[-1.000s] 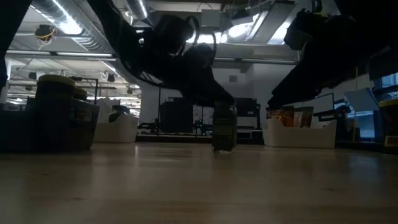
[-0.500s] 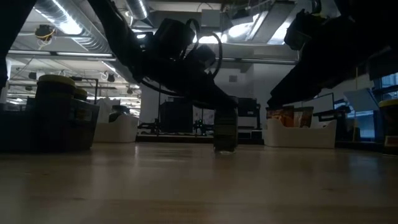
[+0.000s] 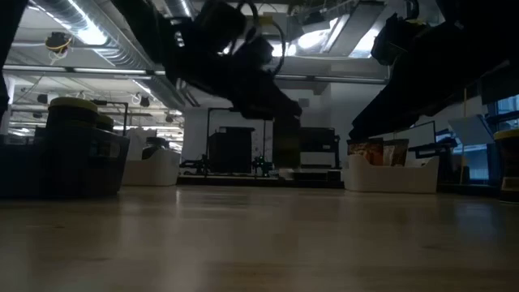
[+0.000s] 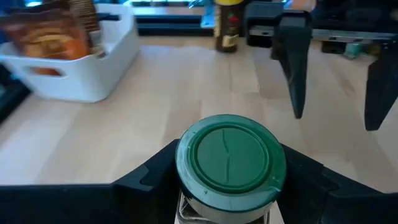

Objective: Sort spices by type
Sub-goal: Put the green seasoning bottle into the top left white bin

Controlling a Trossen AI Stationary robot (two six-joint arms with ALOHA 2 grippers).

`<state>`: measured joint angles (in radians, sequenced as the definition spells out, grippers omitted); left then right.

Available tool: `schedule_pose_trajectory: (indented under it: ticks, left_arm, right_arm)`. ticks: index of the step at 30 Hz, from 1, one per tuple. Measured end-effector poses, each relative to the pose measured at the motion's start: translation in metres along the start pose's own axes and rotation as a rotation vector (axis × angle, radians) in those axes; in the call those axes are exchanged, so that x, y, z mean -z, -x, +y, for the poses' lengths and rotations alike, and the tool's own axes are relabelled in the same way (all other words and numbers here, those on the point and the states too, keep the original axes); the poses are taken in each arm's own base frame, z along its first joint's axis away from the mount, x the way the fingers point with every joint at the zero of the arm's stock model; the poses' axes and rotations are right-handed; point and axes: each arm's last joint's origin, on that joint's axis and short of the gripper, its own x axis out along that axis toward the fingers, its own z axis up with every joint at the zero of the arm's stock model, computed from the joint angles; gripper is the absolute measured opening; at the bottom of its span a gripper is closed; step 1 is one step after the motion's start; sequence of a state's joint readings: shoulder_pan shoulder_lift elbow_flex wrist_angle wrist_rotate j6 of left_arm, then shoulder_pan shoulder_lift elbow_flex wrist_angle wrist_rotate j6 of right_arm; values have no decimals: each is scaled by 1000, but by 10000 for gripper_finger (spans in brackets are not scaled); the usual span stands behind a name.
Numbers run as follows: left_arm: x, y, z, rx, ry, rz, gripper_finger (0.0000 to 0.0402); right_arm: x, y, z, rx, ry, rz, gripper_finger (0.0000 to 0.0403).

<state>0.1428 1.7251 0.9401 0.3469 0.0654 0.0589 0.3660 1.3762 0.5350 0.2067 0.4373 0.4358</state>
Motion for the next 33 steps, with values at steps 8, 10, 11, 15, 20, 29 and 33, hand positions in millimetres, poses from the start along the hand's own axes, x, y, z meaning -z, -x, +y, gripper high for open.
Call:
schedule_pose_trajectory:
  ticks: [8, 10, 11, 15, 20, 29, 33]
  left_arm:
    - [-34, 63, 6, -247, -33, 43, 188]
    - [-44, 83, 7, -312, -49, 34, 188]
    - [-47, 92, 7, -346, -54, 33, 188]
    - [-59, 132, 11, -452, -55, 11, 188]
    - [-66, 180, 21, -576, -10, -21, 188]
    - [-60, 230, 44, -859, 130, -22, 190]
    - [-56, 234, 54, -963, 182, 2, 190]
  right_arm:
    - [-1, 0, 0, -2, -3, -6, 271]
    - [-1, 0, 0, -1, -2, -5, 271]
    - [-1, 0, 0, -2, -3, -6, 271]
    - [-1, 0, 0, 11, -3, -12, 271]
    - [-1, 0, 0, 20, -3, -16, 271]
    - [-2, 0, -1, 42, -4, -28, 271]
    - [-2, 0, -1, 42, -4, -29, 271]
